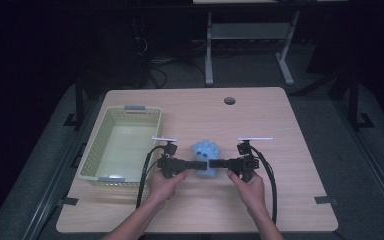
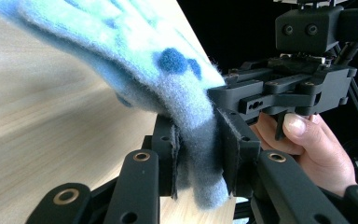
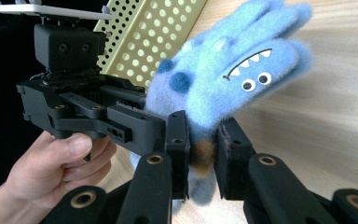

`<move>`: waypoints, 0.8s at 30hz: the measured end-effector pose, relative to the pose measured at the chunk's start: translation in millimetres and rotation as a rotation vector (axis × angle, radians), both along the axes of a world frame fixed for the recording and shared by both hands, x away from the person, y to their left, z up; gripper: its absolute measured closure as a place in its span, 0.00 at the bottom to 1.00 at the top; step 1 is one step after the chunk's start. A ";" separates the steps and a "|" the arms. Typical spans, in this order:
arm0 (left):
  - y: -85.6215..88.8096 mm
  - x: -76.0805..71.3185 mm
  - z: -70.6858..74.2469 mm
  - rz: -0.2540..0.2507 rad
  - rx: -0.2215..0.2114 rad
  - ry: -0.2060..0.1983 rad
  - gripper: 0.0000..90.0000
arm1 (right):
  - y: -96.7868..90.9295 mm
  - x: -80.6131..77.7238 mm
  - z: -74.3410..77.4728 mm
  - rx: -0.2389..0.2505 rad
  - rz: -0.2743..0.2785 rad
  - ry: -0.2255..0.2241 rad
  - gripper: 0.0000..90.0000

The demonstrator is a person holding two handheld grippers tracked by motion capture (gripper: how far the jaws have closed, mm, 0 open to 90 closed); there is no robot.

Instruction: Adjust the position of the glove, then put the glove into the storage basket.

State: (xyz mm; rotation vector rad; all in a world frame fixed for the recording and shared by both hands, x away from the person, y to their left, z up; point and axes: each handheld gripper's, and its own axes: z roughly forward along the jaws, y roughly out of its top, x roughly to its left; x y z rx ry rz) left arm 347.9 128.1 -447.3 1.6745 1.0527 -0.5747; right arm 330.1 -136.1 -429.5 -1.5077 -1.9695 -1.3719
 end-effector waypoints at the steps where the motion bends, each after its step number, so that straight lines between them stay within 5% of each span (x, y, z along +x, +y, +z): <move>1: 0.5 0.0 0.6 0.001 -0.007 0.002 0.77 | 0.7 0.3 1.6 -0.006 0.004 -0.002 0.86; 24: 18.7 -3.0 23.2 0.012 -0.028 -0.041 0.77 | 16.6 2.6 28.8 -0.018 0.039 -0.037 0.86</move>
